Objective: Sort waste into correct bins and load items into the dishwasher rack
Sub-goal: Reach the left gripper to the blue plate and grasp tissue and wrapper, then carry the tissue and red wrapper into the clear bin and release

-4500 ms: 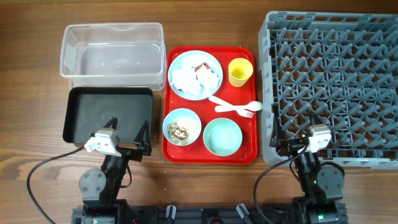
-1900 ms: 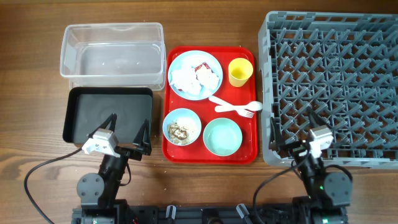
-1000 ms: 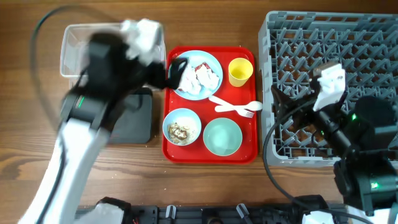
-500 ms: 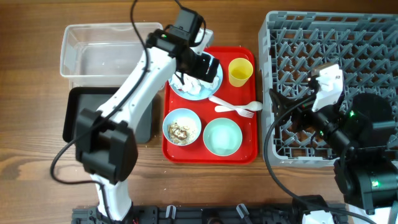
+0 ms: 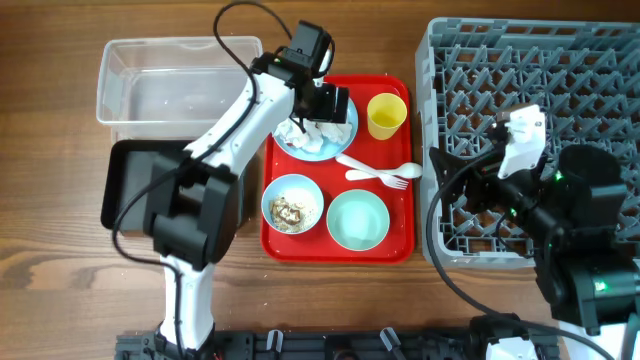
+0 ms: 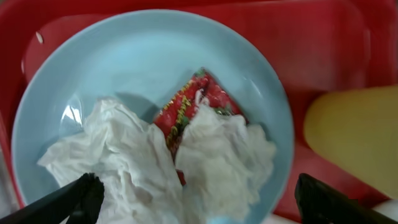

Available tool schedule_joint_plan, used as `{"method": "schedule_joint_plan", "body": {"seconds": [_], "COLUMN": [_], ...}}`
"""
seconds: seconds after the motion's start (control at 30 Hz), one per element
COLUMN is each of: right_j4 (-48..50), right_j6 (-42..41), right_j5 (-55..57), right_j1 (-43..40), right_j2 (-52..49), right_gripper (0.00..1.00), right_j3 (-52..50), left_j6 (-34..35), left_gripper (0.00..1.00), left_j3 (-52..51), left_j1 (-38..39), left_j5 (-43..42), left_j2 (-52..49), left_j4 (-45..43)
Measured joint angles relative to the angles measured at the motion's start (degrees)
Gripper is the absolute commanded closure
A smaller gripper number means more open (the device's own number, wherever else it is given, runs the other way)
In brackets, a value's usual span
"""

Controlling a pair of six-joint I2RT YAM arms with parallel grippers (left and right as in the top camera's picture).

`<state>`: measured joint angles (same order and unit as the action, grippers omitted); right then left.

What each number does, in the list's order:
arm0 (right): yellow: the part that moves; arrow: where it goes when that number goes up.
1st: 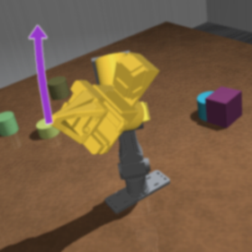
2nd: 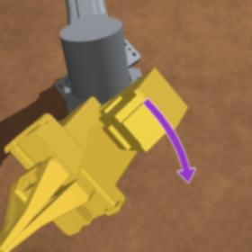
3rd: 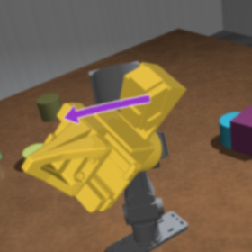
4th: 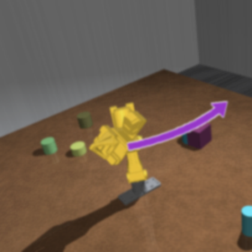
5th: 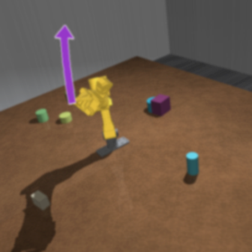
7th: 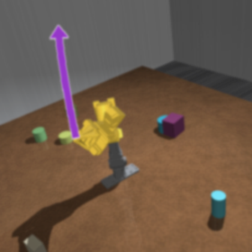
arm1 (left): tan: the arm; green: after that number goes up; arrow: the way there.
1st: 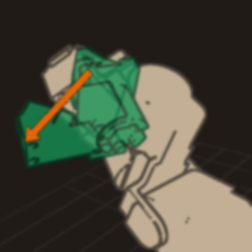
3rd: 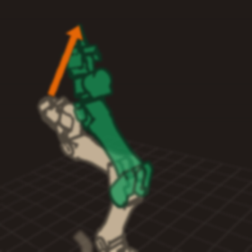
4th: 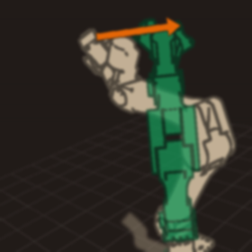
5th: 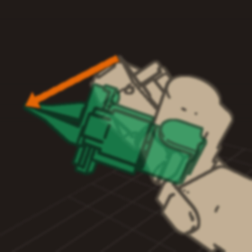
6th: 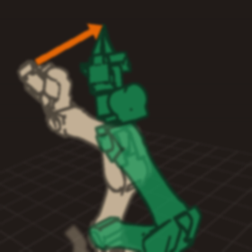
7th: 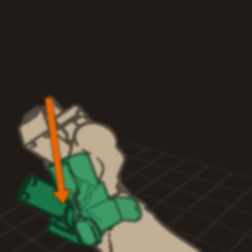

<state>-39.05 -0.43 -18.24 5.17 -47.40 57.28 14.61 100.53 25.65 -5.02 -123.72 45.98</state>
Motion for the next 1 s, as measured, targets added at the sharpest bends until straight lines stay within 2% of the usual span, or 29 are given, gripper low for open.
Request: {"method": "schedule_joint_plan", "body": {"seconds": [0.17,0.43,0.53,0.6,0.63,0.67,0.7,0.73,1.0], "right_j4": [-0.07,-0.17,-0.13,-0.15,-0.2,-0.2,-0.2,-0.2,-0.17], "right_j6": [-0.2,-0.22,-0.22,-0.22,-0.22,-0.22,-0.22,-0.24,-0.44], "right_j5": [0.0,0.0,0.0,0.0,0.0,0.0,0.0,0.0,0.0], "right_j1": [0.0,0.0,0.0,0.0,0.0,0.0,0.0,0.0,0.0], "right_j2": [-1.88,-3.93,-4.52,-4.92,-5.11,-5.27,-5.44,-5.55,-5.64], "right_gripper": [0.0,0.0,0.0,0.0,0.0,0.0,0.0,0.0,0.0], "right_j3": [0.0,0.0,0.0,0.0,0.0,0.0,0.0,0.0,0.0], "left_j6": [4.68,6.6,7.02,7.23,7.39,7.43,7.48,7.41,7.37], "left_gripper": [0.0,0.02,0.16,0.41,0.58,0.8,0.93,0.96,0.96], "left_j3": [0.02,0.04,0.35,0.5,0.59,0.63,0.63,0.63,0.83], "left_j1": [0.0,0.0,0.13,0.17,0.15,0.15,0.11,0.09,0.11], "left_j5": [2.01,2.47,2.84,3.13,3.52,3.65,3.74,4.02,3.63], "left_j2": [-3.41,-5.25,-5.86,-6.16,-6.25,-6.25,-6.4,-6.56,-6.64], "left_j4": [0.04,-0.2,-0.2,-0.46,-0.37,-0.42,-0.42,-0.35,0.52]}}
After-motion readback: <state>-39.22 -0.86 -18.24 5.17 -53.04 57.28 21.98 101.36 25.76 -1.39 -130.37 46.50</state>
